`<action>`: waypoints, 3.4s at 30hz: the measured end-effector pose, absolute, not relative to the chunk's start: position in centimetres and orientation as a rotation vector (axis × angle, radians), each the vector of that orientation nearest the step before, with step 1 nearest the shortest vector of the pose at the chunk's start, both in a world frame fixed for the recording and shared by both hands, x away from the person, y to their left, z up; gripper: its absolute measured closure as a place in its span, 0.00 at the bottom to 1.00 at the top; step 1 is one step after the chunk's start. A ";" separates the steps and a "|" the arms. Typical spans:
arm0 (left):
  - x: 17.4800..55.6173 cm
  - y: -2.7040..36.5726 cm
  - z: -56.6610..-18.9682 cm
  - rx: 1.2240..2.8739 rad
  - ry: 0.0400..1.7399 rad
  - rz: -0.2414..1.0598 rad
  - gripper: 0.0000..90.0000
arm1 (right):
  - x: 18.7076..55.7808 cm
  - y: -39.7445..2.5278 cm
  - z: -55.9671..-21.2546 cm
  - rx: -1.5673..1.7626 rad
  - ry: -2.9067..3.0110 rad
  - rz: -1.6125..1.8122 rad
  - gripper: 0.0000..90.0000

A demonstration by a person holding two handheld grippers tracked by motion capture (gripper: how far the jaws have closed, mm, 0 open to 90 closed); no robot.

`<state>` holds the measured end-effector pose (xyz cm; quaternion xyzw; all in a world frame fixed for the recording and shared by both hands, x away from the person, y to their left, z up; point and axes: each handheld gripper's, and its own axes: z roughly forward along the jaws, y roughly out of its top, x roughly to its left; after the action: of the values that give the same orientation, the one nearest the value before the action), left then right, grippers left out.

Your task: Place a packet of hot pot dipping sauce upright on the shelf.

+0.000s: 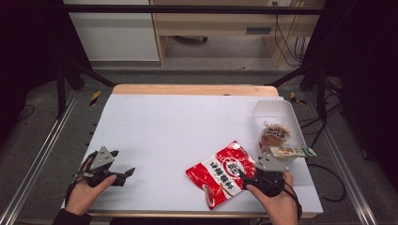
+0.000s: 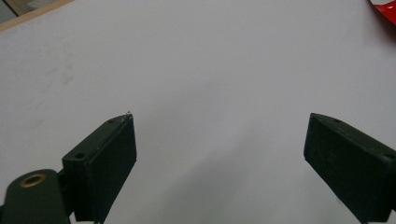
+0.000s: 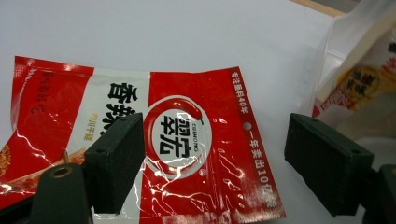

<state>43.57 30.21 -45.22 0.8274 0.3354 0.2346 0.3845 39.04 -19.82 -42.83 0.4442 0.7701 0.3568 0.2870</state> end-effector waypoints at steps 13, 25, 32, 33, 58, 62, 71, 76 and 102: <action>43.7 29.9 -45.3 2.118 0.840 0.599 0.10 | 38.3 -21.8 -44.5 1.319 1.988 0.913 0.19; 43.6 29.7 -45.3 2.128 0.829 0.598 0.10 | 40.7 -22.5 -46.1 1.434 2.071 0.934 0.18; 43.7 29.6 -45.3 2.133 0.825 0.593 0.10 | 41.4 -23.1 -47.0 1.460 2.091 0.928 0.19; 43.7 29.6 -45.3 2.134 0.825 0.592 0.10 | 41.5 -23.1 -47.1 1.464 2.097 0.933 0.20; 43.7 29.5 -45.3 2.122 0.824 0.568 0.10 | 40.5 -22.2 -46.0 1.418 2.122 1.106 0.38; 43.7 29.4 -45.3 2.130 0.817 0.579 0.10 | 40.0 -21.8 -45.6 1.383 2.139 1.142 0.47; 43.7 29.5 -45.3 2.127 0.822 0.583 0.10 | 40.2 -20.4 -45.2 1.250 2.186 1.000 0.87; 43.6 29.6 -45.2 2.122 0.827 0.588 0.10 | 40.4 -19.3 -44.9 1.160 2.215 0.935 0.99; 43.6 28.9 -45.6 2.153 0.836 0.575 0.10 | 46.8 -11.0 -40.0 0.749 2.267 0.987 1.00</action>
<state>43.55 28.90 -45.57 0.8399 0.3259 0.2242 0.3715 46.79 -10.99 -39.97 0.2786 0.8436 0.3673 0.2752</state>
